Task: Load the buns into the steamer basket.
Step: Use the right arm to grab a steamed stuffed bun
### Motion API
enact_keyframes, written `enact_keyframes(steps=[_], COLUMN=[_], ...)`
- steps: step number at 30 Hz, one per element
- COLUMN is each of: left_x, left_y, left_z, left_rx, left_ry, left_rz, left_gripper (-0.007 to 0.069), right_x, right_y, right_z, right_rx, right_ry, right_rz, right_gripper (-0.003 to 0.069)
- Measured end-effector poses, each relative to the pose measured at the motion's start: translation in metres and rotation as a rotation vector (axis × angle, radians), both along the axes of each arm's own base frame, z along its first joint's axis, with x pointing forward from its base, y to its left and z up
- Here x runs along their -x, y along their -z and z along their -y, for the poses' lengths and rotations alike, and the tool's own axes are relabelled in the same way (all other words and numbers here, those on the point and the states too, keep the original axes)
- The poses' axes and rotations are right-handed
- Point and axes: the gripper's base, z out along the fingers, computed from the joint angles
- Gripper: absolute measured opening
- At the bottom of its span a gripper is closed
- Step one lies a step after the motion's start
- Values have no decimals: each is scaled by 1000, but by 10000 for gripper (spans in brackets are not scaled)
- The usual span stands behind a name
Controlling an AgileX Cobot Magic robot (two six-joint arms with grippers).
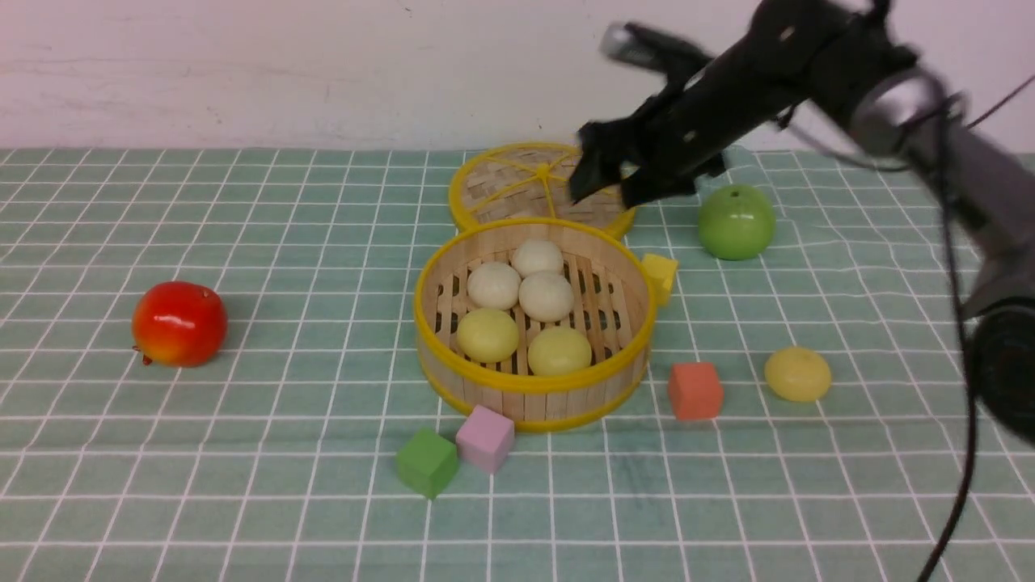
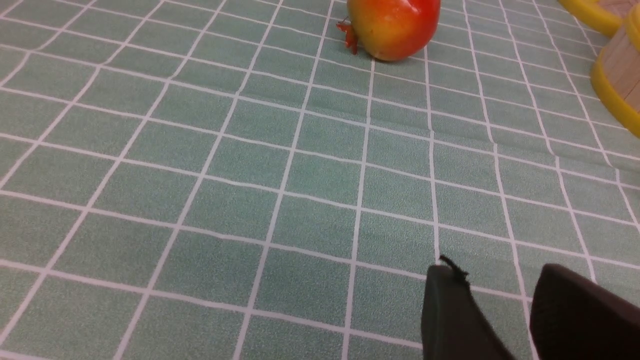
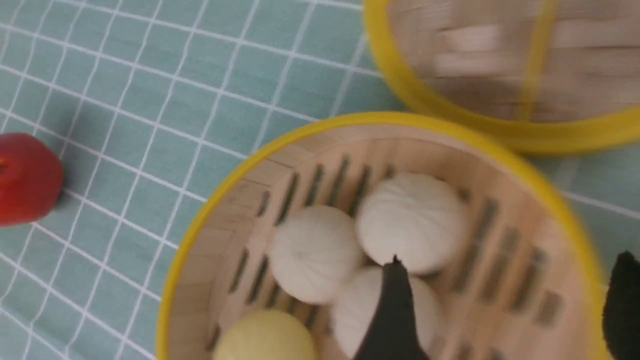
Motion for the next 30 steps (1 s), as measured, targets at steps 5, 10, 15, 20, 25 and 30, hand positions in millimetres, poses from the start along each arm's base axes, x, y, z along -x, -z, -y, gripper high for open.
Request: enact_keyframes(steps=[5,10,15,20,25,30], left_x=[0,0,0,0,0,0], left_y=[0,0,0,0,0,0], left_z=[0,0,0,0,0,0], left_rx=[0,0,0,0,0,0], left_ry=[0,0,0,0,0,0], left_rz=[0,0,0,0,0,0], left_gripper=[238,238,238,238,238,238], right_x=[32,61,90,101,98,89], right_y=[-39,-20,14,42,62,64], right_z=[45,65,76,78,83,93], right_rx=[180,344,428,431,403,368], right_ry=[105,183,222,228,268,319], right_rz=[13,-128,-284,-305,-242,-190], right_gripper=[507,472,408,349,328,326])
